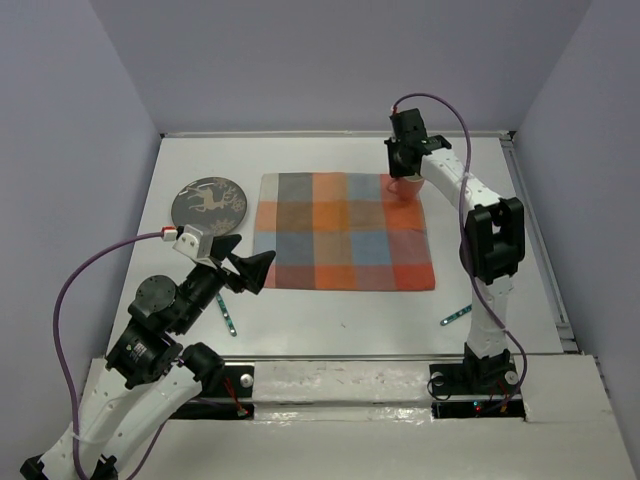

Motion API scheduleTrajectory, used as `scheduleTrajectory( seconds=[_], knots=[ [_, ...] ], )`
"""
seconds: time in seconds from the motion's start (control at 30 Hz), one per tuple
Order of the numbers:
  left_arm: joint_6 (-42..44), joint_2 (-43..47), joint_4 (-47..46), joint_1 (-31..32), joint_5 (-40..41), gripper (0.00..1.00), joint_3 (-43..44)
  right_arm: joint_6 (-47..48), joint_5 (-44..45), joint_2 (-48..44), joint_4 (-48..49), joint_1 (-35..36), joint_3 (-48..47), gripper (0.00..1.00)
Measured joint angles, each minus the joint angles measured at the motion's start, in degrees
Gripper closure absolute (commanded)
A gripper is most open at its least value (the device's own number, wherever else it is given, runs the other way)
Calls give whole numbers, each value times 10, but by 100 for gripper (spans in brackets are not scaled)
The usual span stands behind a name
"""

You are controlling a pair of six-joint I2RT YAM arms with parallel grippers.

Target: Set the dinner table for one person

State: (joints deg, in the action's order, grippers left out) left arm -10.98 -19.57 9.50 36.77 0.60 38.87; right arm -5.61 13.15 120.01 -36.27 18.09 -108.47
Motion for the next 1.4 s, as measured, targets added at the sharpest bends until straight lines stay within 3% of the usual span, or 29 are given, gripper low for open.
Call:
scheduleTrajectory(
  seconds=[0.63,1.07,1.23,1.4],
  knots=[
    [0,-3,0,-9,1,1,0,0,-5,50,-10,9,-50,100],
    [0,-11,0,-16,2,1,0,-4,8,71,-7,18,-55,38],
    [0,-18,0,-21,16,1,0,-16,-3,42,-12,18,-53,27],
    [-3,-18,1,-35,46,1,0,-52,-29,-46,-6,26,-34,26]
  ],
)
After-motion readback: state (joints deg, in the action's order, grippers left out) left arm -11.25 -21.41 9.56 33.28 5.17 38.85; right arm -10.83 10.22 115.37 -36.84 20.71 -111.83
